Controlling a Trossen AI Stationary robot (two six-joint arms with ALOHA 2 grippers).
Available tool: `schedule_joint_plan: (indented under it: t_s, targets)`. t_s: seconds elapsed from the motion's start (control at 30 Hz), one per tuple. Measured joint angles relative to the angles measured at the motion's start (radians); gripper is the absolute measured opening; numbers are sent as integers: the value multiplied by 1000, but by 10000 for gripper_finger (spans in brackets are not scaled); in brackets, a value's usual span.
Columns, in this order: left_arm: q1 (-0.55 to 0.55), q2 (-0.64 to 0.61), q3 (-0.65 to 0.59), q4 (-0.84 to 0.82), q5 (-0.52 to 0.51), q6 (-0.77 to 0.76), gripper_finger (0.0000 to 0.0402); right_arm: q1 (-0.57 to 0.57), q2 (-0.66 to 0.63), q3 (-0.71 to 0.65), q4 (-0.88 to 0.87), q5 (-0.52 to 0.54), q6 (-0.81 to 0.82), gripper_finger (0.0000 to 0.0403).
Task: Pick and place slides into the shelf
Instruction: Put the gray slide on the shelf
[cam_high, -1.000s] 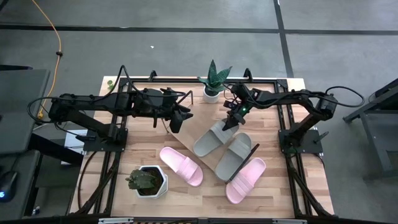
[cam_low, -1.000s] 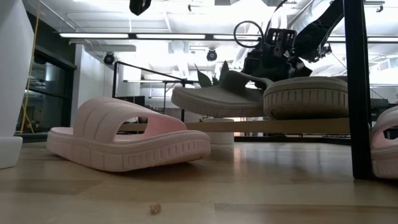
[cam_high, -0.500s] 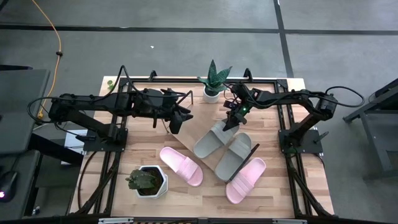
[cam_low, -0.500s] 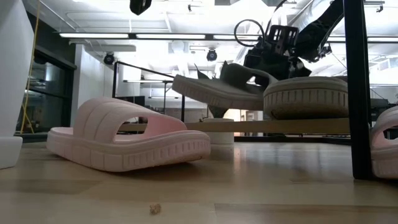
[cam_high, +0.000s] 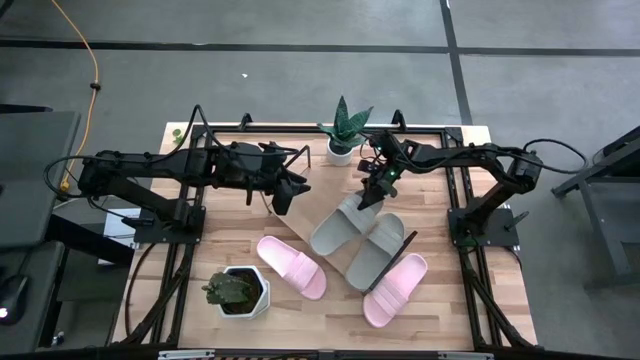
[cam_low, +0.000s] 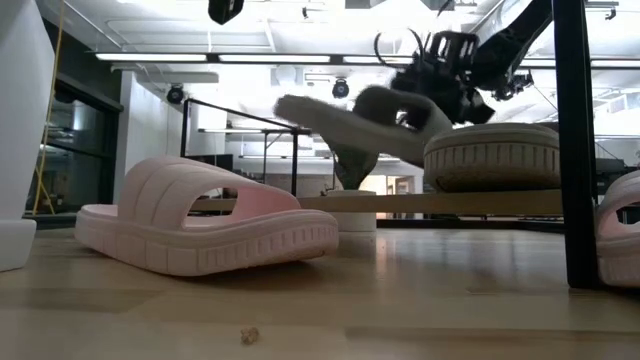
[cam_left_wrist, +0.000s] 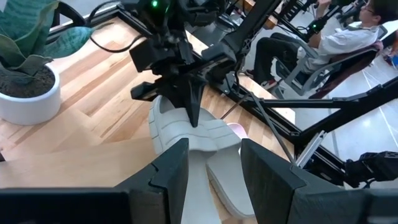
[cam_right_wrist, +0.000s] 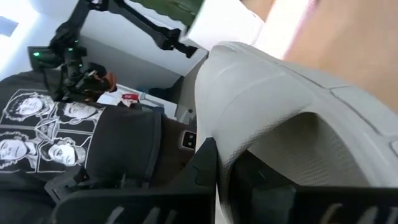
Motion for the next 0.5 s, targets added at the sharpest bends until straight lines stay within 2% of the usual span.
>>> schedule_joint_plan:
  t_s: [0.23,0.5]
  targets:
    - [0,0,0,0,3,-4,136,7,0,69,-76,-24,-22,0]
    - [0,0,0,-2,3,-4,136,18,0,76,-140,-24,-51,0]
